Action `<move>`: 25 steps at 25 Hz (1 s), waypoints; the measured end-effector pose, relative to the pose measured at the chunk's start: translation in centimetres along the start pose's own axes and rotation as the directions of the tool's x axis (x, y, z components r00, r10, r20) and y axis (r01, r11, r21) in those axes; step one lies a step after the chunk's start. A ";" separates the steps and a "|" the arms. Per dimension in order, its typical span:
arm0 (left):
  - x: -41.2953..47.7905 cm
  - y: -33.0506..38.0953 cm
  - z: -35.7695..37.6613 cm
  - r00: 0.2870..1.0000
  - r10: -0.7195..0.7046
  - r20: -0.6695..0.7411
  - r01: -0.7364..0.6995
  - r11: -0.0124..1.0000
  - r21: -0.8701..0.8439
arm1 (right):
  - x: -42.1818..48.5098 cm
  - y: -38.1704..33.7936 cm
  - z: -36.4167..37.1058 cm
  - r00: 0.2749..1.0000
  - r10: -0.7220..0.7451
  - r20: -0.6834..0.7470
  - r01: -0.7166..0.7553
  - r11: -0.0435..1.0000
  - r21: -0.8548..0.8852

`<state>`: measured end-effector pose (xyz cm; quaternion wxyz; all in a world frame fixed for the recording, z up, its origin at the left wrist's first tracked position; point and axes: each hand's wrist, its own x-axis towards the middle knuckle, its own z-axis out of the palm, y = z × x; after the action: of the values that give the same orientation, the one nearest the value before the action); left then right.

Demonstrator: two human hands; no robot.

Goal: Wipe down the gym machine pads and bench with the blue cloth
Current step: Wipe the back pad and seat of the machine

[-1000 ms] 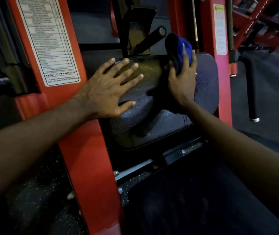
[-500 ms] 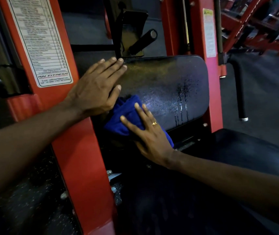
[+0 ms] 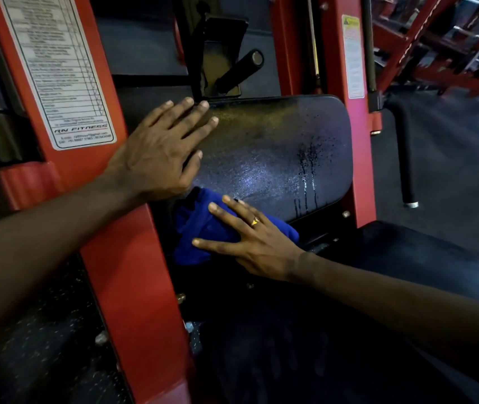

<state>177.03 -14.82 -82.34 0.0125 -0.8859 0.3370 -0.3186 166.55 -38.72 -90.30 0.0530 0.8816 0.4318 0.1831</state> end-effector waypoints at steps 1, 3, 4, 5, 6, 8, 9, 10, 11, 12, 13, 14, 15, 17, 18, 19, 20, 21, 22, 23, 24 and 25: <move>-0.1 0.0 0.0 1.000 0.001 -0.003 -0.001 1.000 0.003 | 0.4 -0.2 -0.2 1.000 0.004 -0.010 -0.004 1.000 0.002; -0.1 -0.1 0.1 1.000 0.003 -0.009 -0.003 1.000 -0.018 | 2.5 -1.5 -0.5 0.998 0.030 -0.060 -0.029 0.999 0.017; 0.0 -0.2 0.1 1.000 0.005 -0.010 -0.005 0.999 -0.036 | 3.8 -2.2 -0.5 0.995 0.045 -0.092 -0.043 0.999 0.028; 0.1 -0.3 0.1 1.000 0.013 -0.008 -0.013 0.999 -0.050 | 4.5 -2.7 -0.4 0.991 0.060 -0.120 -0.057 0.998 0.034; 0.2 -0.3 0.1 1.000 0.019 -0.005 -0.019 0.998 -0.058 | 4.6 -2.9 -0.3 0.989 0.065 -0.133 -0.061 0.997 0.035; 0.1 -0.2 0.0 1.000 0.007 -0.014 -0.007 0.999 -0.054 | 2.9 -1.7 0.1 0.994 0.006 -0.108 -0.004 1.000 0.018; 0.0 -0.1 0.0 1.000 -0.001 -0.021 0.000 0.999 -0.053 | 1.3 -0.6 0.4 0.997 -0.036 -0.065 0.037 0.999 0.006; 0.0 0.0 0.0 1.000 -0.002 -0.023 0.001 0.999 -0.053 | -0.6 0.9 0.5 0.998 -0.061 -0.018 0.061 0.998 -0.010; 0.0 0.1 0.0 1.000 -0.004 -0.022 0.003 0.999 -0.049 | -2.3 2.6 0.5 0.999 -0.047 0.015 0.047 0.999 -0.015; 0.0 0.1 0.0 1.000 -0.007 -0.017 0.007 0.999 -0.042 | -3.8 4.4 0.5 0.999 0.028 0.022 -0.028 1.000 0.002; 0.0 0.0 0.0 1.000 -0.009 -0.009 0.009 0.999 -0.031 | -4.8 6.0 0.5 0.985 0.172 -0.006 -0.172 0.984 0.045; 0.0 0.0 0.0 1.000 -0.012 -0.002 0.012 1.000 -0.016 | -4.9 7.5 0.2 0.931 0.360 -0.055 -0.352 0.929 0.109; -0.1 0.0 0.0 1.000 -0.016 0.004 0.016 1.000 0.000 | -4.0 8.7 -0.3 0.828 0.550 -0.107 -0.526 0.829 0.189; -0.2 0.2 0.0 1.000 -0.006 0.016 0.005 1.000 0.028 | -0.1 10.3 -1.5 0.582 0.795 -0.173 -0.720 0.602 0.346; -0.2 0.3 0.0 1.000 0.004 0.025 -0.005 0.999 0.038 | 2.2 10.5 -2.3 0.517 0.834 -0.193 -0.745 0.549 0.379; -0.1 0.3 0.0 0.999 0.011 0.034 -0.013 0.999 0.049 | 4.0 10.3 -2.8 0.502 0.841 -0.202 -0.752 0.539 0.380; -0.1 0.3 -0.2 0.999 0.015 0.042 -0.018 0.998 0.062 | 5.0 9.7 -3.0 0.530 0.827 -0.188 -0.746 0.560 0.359; -0.1 0.4 -0.3 0.998 0.016 0.054 -0.020 0.997 0.077 | 5.1 8.8 -3.0 0.587 0.791 -0.171 -0.726 0.608 0.322; -0.1 0.6 -0.3 0.997 0.015 0.072 -0.022 0.995 0.093 | 4.4 8.1 -2.6 0.652 0.743 -0.152 -0.692 0.664 0.282; -0.1 0.9 -0.3 0.996 0.017 0.090 -0.027 0.993 0.112 | 3.1 7.5 -2.2 0.710 0.691 -0.137 -0.648 0.717 0.256; -0.2 1.3 -0.2 0.994 0.028 0.104 -0.041 0.990 0.133 | 1.9 7.6 -1.9 0.746 0.652 -0.136 -0.614 0.752 0.239; -0.3 1.8 0.0 0.992 0.046 0.114 -0.063 0.987 0.150 | 1.5 8.2 -1.8 0.747 0.645 -0.160 -0.606 0.760 0.233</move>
<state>175.79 -16.07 -82.91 0.1081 -0.8890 0.3343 -0.2937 172.78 -42.80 -86.16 -0.1358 0.9490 0.1271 0.2544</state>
